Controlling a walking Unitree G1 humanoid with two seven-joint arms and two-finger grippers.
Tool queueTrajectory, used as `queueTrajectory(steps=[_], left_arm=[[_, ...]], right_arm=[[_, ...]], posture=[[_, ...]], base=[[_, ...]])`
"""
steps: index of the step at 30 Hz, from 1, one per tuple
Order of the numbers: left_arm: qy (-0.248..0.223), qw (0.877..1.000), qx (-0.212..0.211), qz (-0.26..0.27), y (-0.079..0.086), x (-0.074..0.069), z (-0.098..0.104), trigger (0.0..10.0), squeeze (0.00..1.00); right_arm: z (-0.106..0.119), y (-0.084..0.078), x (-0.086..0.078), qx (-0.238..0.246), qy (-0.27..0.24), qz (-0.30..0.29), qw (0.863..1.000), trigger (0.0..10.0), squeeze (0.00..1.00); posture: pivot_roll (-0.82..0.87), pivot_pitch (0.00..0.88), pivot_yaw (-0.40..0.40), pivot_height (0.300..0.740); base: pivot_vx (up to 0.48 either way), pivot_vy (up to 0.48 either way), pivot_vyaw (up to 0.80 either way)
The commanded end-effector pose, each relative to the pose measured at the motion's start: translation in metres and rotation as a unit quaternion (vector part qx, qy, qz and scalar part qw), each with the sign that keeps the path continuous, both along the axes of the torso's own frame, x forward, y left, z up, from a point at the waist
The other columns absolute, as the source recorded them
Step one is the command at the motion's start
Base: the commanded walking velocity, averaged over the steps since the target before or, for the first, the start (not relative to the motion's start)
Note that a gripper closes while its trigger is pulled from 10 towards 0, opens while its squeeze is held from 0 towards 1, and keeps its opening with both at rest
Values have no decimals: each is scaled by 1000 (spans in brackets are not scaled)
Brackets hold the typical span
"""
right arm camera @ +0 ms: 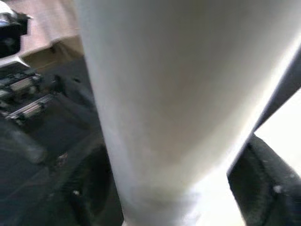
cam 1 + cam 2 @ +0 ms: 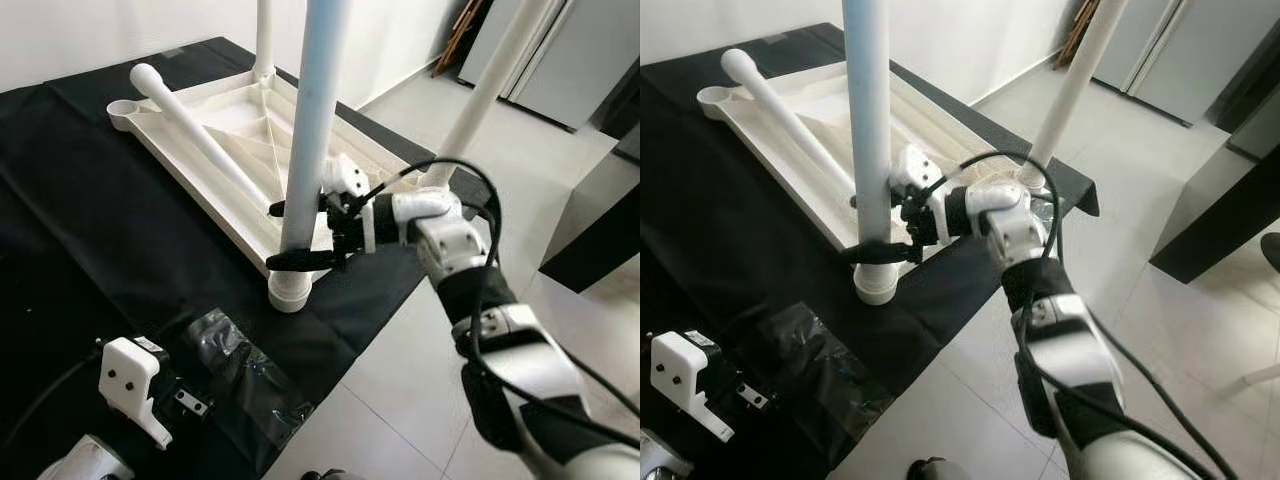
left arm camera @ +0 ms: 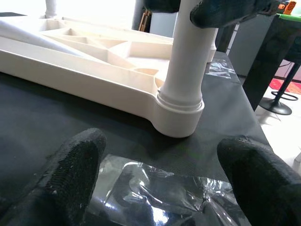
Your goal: Building children table
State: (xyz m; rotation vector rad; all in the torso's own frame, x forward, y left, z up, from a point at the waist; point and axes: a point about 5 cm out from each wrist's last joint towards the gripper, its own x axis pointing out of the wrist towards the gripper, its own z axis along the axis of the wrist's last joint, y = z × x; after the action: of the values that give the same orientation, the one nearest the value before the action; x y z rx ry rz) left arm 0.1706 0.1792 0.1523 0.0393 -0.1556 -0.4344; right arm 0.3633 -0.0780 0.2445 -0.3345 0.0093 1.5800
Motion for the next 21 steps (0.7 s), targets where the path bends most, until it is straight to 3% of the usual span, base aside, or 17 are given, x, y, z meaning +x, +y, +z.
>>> queueTrajectory(steps=[1,9,12,18,19,20,21], left_arm=[[7,1000,-1,-3,-3,-3,-1,10000,0],[8,1000,0,-2,-3,-4,-1,10000,0],[8,1000,0,-2,-3,-2,-1,10000,0],[8,1000,0,-2,-3,-1,-2,10000,0],[7,1000,0,-1,-2,0,-2,10000,0],[5,1000,1,-1,0,2,-2,10000,0],[5,1000,1,-1,0,2,-2,10000,0]], right_arm=[[5,-5,3,-4,2,21,1000,0,0],[6,-9,4,-5,6,26,1000,0,0],[2,-24,3,-10,-5,13,1000,0,0],[-1,-29,2,-12,-9,4,1000,0,0],[-27,-12,-2,24,22,-118,993,0,0],[-73,3,-26,35,90,-289,953,0,0],[-73,3,-26,35,90,-289,953,0,0]], posture=[[37,198,-165,740],[36,197,-162,740],[19,188,-163,740],[4,186,-168,740],[-14,178,-173,740],[-13,175,-159,740],[-13,175,-159,740]], base=[[0,0,0],[0,0,0],[0,0,0],[0,0,0],[0,0,0],[0,0,0],[0,0,0]])
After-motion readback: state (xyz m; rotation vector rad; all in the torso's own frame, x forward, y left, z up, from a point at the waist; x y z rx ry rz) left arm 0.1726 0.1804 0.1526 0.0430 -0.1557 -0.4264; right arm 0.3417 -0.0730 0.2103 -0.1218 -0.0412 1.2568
